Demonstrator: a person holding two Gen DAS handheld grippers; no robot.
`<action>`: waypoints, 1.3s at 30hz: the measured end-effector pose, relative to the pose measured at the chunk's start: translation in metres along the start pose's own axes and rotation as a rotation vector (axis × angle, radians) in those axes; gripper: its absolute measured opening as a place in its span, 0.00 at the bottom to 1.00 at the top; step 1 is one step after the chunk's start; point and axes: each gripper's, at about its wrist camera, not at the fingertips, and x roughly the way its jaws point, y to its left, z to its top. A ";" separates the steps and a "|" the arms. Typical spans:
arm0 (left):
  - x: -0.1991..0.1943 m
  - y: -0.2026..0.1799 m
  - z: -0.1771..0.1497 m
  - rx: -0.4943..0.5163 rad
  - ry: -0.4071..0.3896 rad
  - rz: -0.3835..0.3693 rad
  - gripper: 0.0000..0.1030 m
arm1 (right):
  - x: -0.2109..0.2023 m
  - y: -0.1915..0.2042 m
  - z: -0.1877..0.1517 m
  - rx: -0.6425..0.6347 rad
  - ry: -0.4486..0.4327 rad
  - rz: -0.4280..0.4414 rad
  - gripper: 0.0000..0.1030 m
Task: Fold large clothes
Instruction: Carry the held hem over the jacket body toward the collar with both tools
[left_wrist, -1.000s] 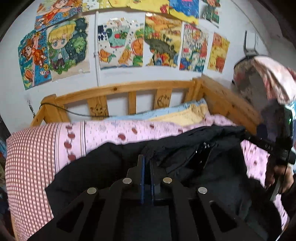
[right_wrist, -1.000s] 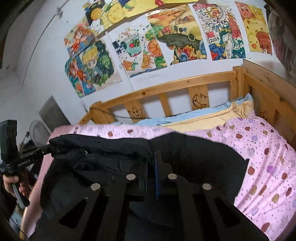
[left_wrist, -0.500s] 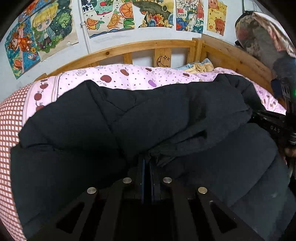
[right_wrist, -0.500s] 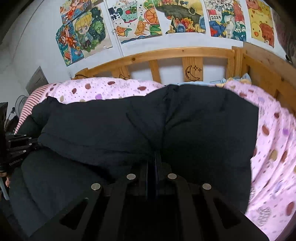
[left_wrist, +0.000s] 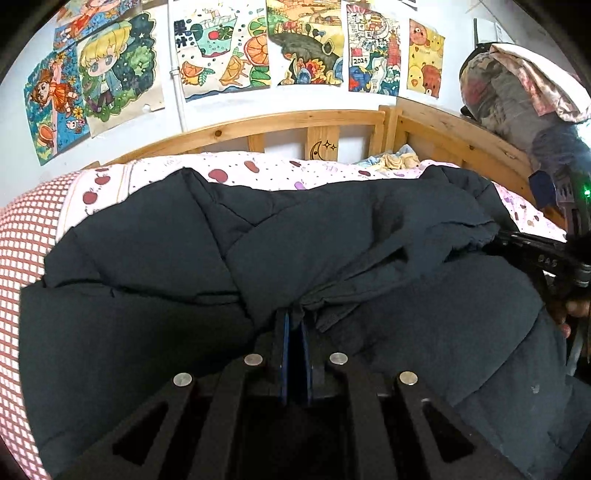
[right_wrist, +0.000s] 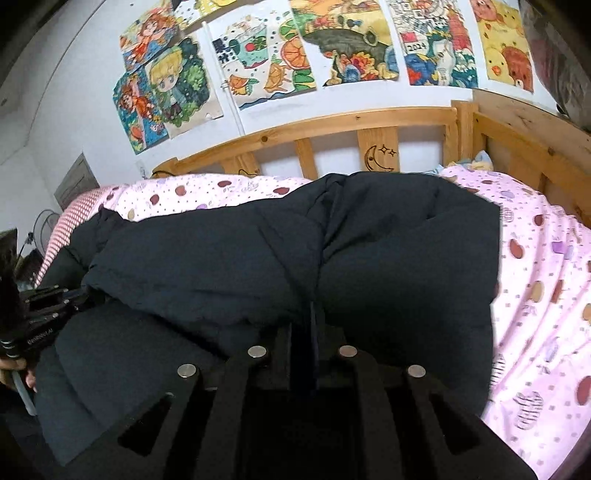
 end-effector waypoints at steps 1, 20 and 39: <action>-0.002 0.000 0.003 -0.003 0.006 -0.001 0.08 | -0.004 0.000 0.002 -0.004 -0.001 -0.003 0.09; -0.009 0.012 0.091 -0.212 -0.134 -0.215 0.43 | 0.011 0.020 0.085 0.089 0.004 0.190 0.09; 0.062 -0.040 0.014 0.094 0.077 -0.162 0.19 | 0.068 0.022 -0.014 -0.073 0.139 0.200 0.04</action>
